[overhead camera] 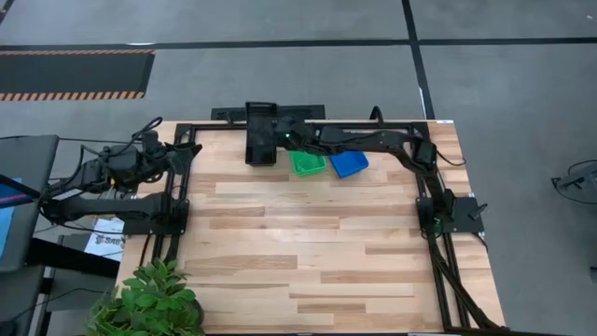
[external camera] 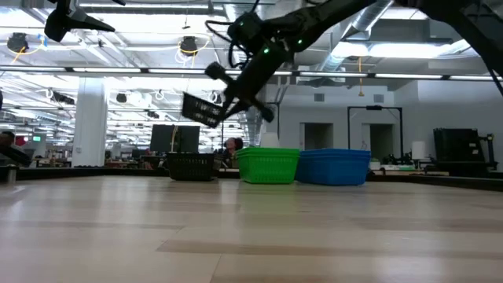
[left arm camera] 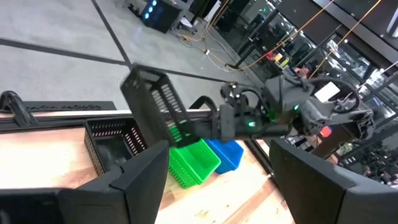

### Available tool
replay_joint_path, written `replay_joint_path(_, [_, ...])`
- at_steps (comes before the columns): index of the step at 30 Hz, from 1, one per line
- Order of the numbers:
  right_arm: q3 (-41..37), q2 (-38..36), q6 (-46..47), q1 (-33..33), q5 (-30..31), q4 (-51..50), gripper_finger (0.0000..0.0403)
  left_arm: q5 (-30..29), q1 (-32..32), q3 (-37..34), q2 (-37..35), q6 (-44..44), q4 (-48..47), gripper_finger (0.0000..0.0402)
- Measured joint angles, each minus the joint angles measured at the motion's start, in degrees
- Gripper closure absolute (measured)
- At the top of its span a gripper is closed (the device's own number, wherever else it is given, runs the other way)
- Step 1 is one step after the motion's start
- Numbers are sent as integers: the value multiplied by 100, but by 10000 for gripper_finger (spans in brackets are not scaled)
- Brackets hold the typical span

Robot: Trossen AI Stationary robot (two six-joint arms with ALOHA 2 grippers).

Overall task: Stack baskets by color
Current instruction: Stack the bottom black bin on top of the top black bins

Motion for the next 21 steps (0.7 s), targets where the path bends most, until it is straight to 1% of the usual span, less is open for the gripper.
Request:
replay_joint_path(1, [22,104,122,31,-5,179,386,-4,1,0,0,-1,1,136])
replay_joint_path(3, [30,221,326,69,-58,175,384,-2,0,0,2,-1,3,136])
replay_joint_path(4, [11,278,367,70,-102,82,384,5,0,0,0,-1,5,136])
replay_joint_path(6, [13,420,379,76,-148,261,386,21,2,0,2,-10,5,136])
replay_joint_path(7, [6,425,375,76,-160,136,387,34,0,0,2,-10,5,136])
replay_joint_path(11, [24,383,336,56,-75,204,388,29,0,0,2,-23,8,136])
replay_joint_path(16, [22,390,202,19,-54,151,379,17,1,0,2,-19,8,136])
replay_joint_path(21, [20,390,182,30,-49,-79,380,-52,0,0,2,-12,6,136])
